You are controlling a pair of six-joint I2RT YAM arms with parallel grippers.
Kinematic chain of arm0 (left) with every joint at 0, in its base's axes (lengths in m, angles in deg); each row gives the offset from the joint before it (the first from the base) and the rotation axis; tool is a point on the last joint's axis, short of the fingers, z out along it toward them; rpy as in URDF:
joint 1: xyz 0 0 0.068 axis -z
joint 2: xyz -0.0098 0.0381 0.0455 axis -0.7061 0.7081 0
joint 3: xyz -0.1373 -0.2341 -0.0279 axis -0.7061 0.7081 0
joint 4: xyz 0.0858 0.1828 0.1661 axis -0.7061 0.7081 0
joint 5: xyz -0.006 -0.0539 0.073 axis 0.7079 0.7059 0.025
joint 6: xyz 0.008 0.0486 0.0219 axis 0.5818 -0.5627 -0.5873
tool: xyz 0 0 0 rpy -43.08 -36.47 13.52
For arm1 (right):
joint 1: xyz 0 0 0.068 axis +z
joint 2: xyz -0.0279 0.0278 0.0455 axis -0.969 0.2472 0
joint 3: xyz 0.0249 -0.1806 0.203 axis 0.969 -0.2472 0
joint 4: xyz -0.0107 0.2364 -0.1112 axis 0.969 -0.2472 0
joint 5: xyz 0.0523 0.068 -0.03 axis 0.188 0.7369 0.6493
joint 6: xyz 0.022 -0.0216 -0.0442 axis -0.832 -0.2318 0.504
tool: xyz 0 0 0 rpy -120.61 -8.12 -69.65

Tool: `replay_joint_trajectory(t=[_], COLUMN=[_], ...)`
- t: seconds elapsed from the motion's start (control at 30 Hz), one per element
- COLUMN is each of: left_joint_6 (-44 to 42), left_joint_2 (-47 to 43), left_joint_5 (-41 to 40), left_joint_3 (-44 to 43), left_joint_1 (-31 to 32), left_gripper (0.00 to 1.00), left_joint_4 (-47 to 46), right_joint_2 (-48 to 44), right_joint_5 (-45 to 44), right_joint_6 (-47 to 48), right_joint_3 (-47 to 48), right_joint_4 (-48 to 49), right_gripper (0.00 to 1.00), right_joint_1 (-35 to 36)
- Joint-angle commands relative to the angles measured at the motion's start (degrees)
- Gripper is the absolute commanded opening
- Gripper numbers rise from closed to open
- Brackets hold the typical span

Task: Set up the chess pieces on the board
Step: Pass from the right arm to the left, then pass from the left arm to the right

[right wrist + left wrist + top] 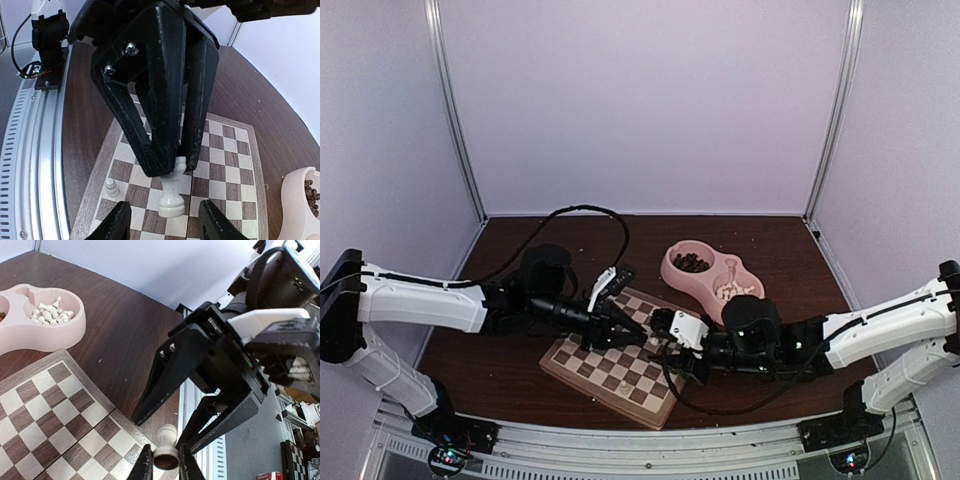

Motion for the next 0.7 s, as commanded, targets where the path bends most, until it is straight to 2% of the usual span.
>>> replay_joint_trajectory(t=[0.0, 0.2, 0.37, 0.5, 0.67], left_joint_6=[0.03, 1.53, 2.25, 3.11, 3.30], left_joint_2=[-2.87, -3.87, -4.29, -4.38, -4.46], left_joint_5=[3.31, 6.57, 7.43, 6.69, 6.89], left_joint_3=[1.81, 3.83, 6.00, 7.99, 8.47], left_joint_1=[0.18, 0.19, 0.18, 0.19, 0.14], left_gripper=[0.06, 0.06, 0.09, 0.09, 0.09], left_joint_4=[-6.06, -11.45, -17.08, -21.77, -23.31], right_joint_2=[-4.55, -8.06, -7.37, -5.61, -3.82], right_joint_5=[6.52, 16.73, 24.94, 27.31, 29.73], right_joint_6=[-3.17, -7.45, -14.43, -17.36, -19.42], right_joint_3=[-3.01, -4.30, -4.40, -3.83, -3.78], right_joint_4=[5.18, 7.14, 10.92, 12.47, 14.57], right_gripper=[0.49, 0.51, 0.49, 0.44, 0.43], right_joint_1=[-0.58, -3.15, -6.08, -7.24, -8.11])
